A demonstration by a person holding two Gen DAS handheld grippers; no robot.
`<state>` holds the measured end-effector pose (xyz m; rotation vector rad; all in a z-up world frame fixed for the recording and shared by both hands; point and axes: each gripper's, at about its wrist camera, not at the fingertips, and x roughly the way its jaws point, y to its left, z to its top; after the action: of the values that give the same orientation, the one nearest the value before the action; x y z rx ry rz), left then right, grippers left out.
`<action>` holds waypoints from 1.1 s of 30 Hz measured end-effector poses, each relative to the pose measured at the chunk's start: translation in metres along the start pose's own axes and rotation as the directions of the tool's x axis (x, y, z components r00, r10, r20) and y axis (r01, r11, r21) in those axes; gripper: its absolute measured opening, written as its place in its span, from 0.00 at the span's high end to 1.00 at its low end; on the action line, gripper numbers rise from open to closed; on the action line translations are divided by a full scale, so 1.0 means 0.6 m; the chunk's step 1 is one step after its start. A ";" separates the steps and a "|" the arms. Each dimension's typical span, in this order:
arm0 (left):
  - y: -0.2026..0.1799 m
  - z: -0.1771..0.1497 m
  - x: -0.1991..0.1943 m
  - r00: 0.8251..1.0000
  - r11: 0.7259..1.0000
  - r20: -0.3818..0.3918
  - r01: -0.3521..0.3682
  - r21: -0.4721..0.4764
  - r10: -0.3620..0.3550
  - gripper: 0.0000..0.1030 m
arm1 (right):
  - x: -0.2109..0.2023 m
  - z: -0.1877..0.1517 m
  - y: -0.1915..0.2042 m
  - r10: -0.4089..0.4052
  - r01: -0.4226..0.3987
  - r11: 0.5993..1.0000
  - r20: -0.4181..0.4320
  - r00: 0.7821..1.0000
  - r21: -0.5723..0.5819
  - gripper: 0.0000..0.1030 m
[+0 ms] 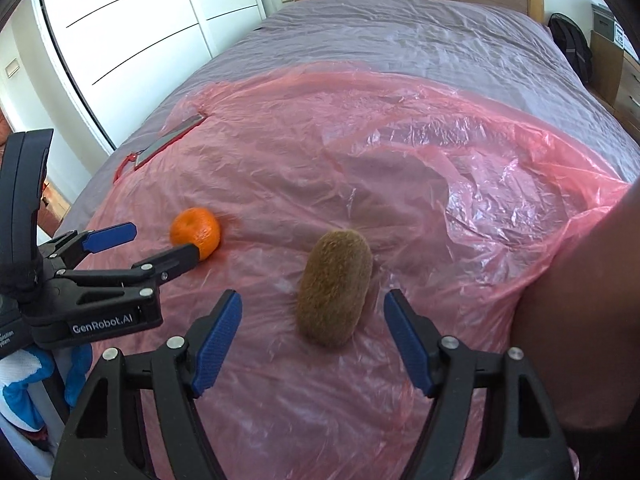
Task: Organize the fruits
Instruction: 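Grasp the orange with the left tool while the right tool grasps the kiwi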
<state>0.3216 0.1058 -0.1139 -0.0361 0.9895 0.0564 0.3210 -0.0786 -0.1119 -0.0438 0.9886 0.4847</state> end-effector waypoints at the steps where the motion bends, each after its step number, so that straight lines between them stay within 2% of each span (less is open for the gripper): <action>1: -0.001 0.002 0.004 1.000 1.000 -0.001 0.000 0.004 0.000 0.13 | 0.009 0.002 -0.002 -0.008 0.008 1.000 -0.006 1.000 0.002 0.00; 3: -0.005 0.006 0.015 1.000 1.000 -0.005 -0.001 0.015 0.001 0.17 | 0.021 0.004 -0.005 -0.009 0.009 1.000 -0.015 1.000 0.007 0.00; 4: -0.006 0.007 0.018 1.000 1.000 -0.008 0.003 0.020 -0.002 0.18 | 0.024 0.004 -0.007 -0.008 0.009 1.000 -0.015 1.000 0.009 0.03; 5: -0.008 0.007 0.021 1.000 1.000 -0.011 0.002 0.024 -0.002 0.21 | 0.029 0.005 -0.008 -0.005 0.006 1.000 -0.015 1.000 0.012 0.12; 7: -0.011 0.010 0.030 1.000 1.000 -0.018 0.003 0.031 -0.002 0.26 | 0.038 0.006 -0.008 -0.001 0.001 1.000 -0.020 1.000 0.013 0.19; 11: -0.014 0.012 0.040 1.000 0.999 -0.026 0.009 0.033 -0.008 0.31 | 0.048 0.008 -0.007 -0.010 0.010 1.000 -0.026 1.000 0.008 0.23; 19: -0.025 0.018 0.052 1.000 0.999 -0.027 0.005 0.046 -0.004 0.36 | 0.059 0.010 -0.013 -0.007 0.008 1.000 -0.037 0.999 0.017 0.25; 26: -0.040 0.017 0.061 0.999 0.997 -0.036 -0.004 0.071 0.007 0.48 | 0.072 0.013 -0.015 -0.015 0.016 1.000 -0.049 0.999 0.022 0.26; 28: -0.042 0.016 0.062 0.999 0.997 -0.038 -0.001 0.076 0.004 0.51 | 0.074 0.014 -0.015 -0.013 0.014 1.000 -0.052 0.999 0.024 0.33; 30: -0.045 0.016 0.061 0.999 0.997 -0.034 -0.006 0.081 0.009 0.57 | 0.075 0.014 -0.018 -0.012 0.013 0.999 -0.051 0.999 0.029 0.45; 33: -0.043 0.017 0.059 0.999 0.997 -0.033 -0.007 0.074 0.010 0.61 | 0.071 0.013 -0.021 0.001 0.001 0.999 -0.043 0.999 0.041 0.47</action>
<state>0.3512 0.0817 -0.1375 0.0352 1.0244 0.0273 0.3519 -0.0721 -0.1446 -0.0176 1.0405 0.4652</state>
